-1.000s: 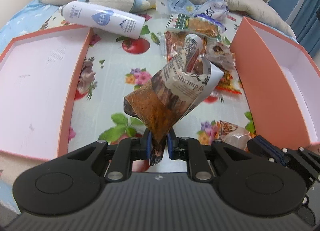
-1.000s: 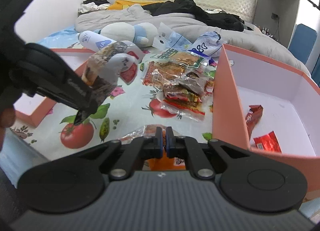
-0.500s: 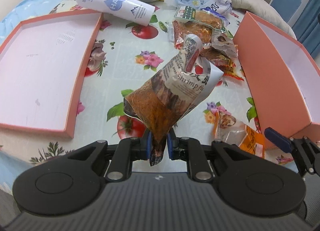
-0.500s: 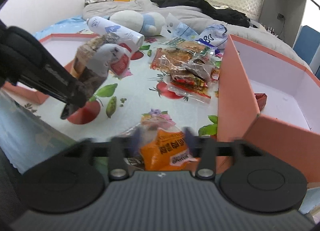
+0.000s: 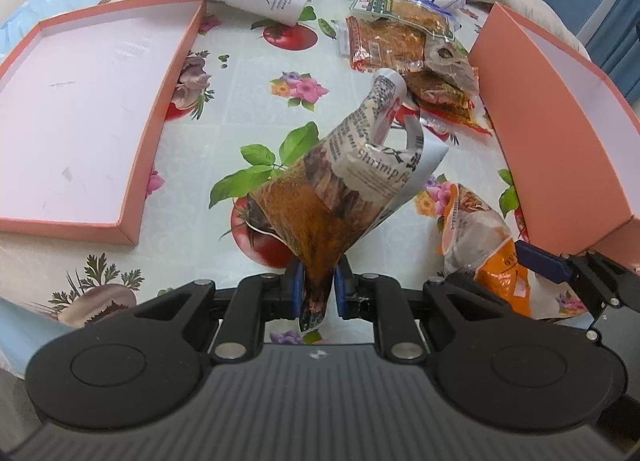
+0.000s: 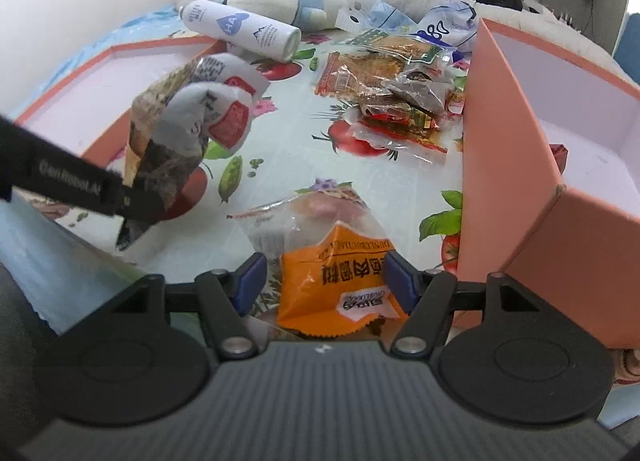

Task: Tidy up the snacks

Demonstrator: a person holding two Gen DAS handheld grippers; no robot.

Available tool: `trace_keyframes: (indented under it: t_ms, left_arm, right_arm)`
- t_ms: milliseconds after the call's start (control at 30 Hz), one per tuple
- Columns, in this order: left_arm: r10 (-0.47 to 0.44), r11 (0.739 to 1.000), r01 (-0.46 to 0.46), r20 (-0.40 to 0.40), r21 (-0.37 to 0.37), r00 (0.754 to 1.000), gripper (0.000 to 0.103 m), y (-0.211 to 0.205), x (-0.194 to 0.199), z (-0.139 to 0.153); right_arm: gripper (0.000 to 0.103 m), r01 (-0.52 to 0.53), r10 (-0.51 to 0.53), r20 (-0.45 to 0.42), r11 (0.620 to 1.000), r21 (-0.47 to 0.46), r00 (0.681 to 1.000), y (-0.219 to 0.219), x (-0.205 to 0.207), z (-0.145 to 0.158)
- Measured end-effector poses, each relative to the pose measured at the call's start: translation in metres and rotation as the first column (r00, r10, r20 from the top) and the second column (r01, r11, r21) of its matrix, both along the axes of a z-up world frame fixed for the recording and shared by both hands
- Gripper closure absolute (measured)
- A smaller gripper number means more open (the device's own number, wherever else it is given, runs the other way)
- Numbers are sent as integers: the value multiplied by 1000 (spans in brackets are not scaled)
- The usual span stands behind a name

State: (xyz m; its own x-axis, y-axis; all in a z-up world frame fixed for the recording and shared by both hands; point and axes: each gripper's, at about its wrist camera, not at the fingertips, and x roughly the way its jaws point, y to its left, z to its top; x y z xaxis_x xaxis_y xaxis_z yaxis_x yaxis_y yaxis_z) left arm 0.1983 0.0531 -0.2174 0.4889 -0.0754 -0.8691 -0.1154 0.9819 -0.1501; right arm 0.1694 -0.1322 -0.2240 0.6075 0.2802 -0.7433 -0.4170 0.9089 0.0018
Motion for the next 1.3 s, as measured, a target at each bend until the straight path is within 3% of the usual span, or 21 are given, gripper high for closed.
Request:
trace_keyframes:
  t_ms: [333,433,667,867,1300]
  left_arm:
    - [9,1000,-9,-3,-3,1000,84,-4,0,0]
    - [15,1000,-15,1,-3,1000,84,-4,0,4]
    - [47,999,-46,23,-17,999,84,-3,-3,19]
    - [69,997,-68,49,-31,996,84,-4,-6,38]
    - [96,995,-89,152,-53,984,84,-6,-11,101]
  right_arm:
    - [45,-57,57,-15,998,-6,998,3,-2,3]
    - [55,-39,39,-6,999,16,999,2,-4,7]
    - [65,11,-11,6,998,65,1000,-4,-4,18]
    - [67,46,-47,11,992,120,999,-11,-3,31]
    - [68,88,-115,105,970,227,988,-26,-9,95]
